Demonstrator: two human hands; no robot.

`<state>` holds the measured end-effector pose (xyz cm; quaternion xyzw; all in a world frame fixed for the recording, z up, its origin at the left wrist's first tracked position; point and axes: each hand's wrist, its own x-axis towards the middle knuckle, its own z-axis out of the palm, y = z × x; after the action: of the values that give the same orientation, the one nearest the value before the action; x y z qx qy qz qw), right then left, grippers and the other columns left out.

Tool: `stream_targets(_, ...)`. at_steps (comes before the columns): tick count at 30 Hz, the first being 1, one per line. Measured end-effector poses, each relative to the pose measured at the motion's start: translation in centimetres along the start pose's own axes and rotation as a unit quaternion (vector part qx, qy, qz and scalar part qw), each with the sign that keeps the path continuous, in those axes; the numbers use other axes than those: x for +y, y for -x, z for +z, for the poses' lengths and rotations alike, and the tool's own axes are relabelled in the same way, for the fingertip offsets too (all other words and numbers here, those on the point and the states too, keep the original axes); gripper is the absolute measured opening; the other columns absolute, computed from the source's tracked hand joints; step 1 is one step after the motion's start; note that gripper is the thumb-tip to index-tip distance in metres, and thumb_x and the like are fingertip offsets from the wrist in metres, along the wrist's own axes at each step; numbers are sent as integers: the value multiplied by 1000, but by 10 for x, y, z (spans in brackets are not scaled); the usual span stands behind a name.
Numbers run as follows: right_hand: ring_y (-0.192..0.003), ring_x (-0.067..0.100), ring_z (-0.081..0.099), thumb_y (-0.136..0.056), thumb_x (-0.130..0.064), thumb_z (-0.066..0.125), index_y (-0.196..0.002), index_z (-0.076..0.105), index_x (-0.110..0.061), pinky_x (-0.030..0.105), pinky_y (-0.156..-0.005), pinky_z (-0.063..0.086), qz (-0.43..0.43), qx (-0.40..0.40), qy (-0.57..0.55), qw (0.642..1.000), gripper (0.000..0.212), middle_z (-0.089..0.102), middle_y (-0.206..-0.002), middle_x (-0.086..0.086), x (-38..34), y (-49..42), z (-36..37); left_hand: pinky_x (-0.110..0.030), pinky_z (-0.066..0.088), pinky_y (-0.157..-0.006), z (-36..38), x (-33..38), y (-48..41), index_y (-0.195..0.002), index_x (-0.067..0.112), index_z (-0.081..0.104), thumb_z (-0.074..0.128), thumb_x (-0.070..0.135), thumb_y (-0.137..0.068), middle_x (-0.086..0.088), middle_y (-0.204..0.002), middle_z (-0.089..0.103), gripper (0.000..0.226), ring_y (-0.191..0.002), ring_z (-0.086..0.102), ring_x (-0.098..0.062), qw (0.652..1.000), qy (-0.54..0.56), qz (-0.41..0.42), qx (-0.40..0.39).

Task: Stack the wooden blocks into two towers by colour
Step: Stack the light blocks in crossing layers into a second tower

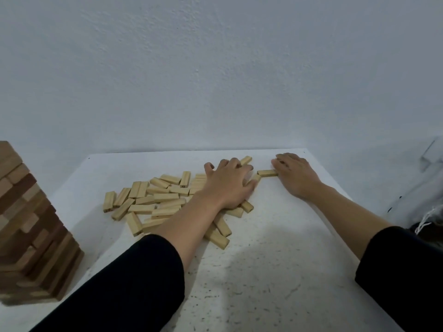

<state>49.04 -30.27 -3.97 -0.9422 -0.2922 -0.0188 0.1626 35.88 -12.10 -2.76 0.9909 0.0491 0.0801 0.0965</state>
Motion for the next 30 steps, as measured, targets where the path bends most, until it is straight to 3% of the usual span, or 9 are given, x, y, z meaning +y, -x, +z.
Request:
stream_targets(3, -144, 31, 31, -108, -23, 38, -141, 49, -10, 43, -116, 28, 5, -1, -55, 998, 37, 39, -157, 13, -18, 6, 2, -51, 20, -102, -4, -1, 1, -133, 37, 58, 39, 57, -102, 6, -135, 51, 41, -129, 43, -18, 999, 30, 0, 20)
stream_targets(7, -132, 28, 45, -106, -43, 38, -142, 52, -17, 43, -111, 36, -5, 22, -96, 995, 47, 50, -144, 8, -45, 15, 3, -47, 25, -95, -15, -3, 12, -130, 39, 60, 42, 54, -102, 6, -124, 56, 36, -120, 48, -19, 998, 42, -23, 34)
stream_targets(12, -129, 22, 44, -107, -37, 39, -138, 55, -17, 39, -110, 34, -41, -20, -60, 997, 40, 48, -141, 4, -69, 43, 6, -47, 26, -101, -42, -5, 46, -129, 39, 61, 48, 48, -101, 9, -115, 58, 32, -111, 56, -16, 997, 61, -49, 28)
stream_targets(15, -139, 21, 36, -108, -34, 40, -141, 53, -15, 39, -112, 32, -78, -25, -52, 995, 40, 46, -148, 4, -79, 61, 9, -46, 27, -104, -56, -6, 74, -130, 39, 59, 49, 49, -100, 8, -119, 57, 33, -114, 56, -16, 997, 54, -45, 24)
stream_targets(18, -149, 25, 27, -105, -48, 39, -151, 44, -20, 42, -122, 24, -70, -21, -96, 993, 54, 34, -161, 6, -86, 81, 12, -51, 26, -112, -63, -12, 110, -139, 42, 52, 46, 57, -100, 5, -133, 50, 42, -129, 46, -18, 999, 17, -47, -11)
stream_targets(21, -149, 22, 25, -103, -56, 34, -147, 46, -26, 48, -120, 23, -94, -9, -52, 994, 54, 33, -160, 4, -93, 105, 13, -55, 17, -118, -62, -22, 148, -146, 43, 43, 41, 66, -98, 4, -151, 37, 53, -144, 30, -19, 997, 5, -63, -35)
stream_targets(25, -140, 18, 38, -96, -65, 26, -131, 57, -30, 54, -117, 28, -126, 44, -29, 991, 59, 47, -145, -6, -110, 141, 10, -53, 7, -116, -54, -31, 186, -150, 45, 32, 34, 66, -100, 4, -162, 19, 54, -151, 10, -15, 998, -3, -46, -52)
stream_targets(30, -117, 11, 51, -97, -56, 36, -118, 66, -27, 42, -100, 41, -188, 50, -57, 979, 47, 61, -118, -13, -133, 168, 11, -57, 3, -119, -46, -41, 207, -159, 45, 10, 17, 64, -104, 4, -171, -3, 59, -156, -9, -15, 996, -60, -3, -61)
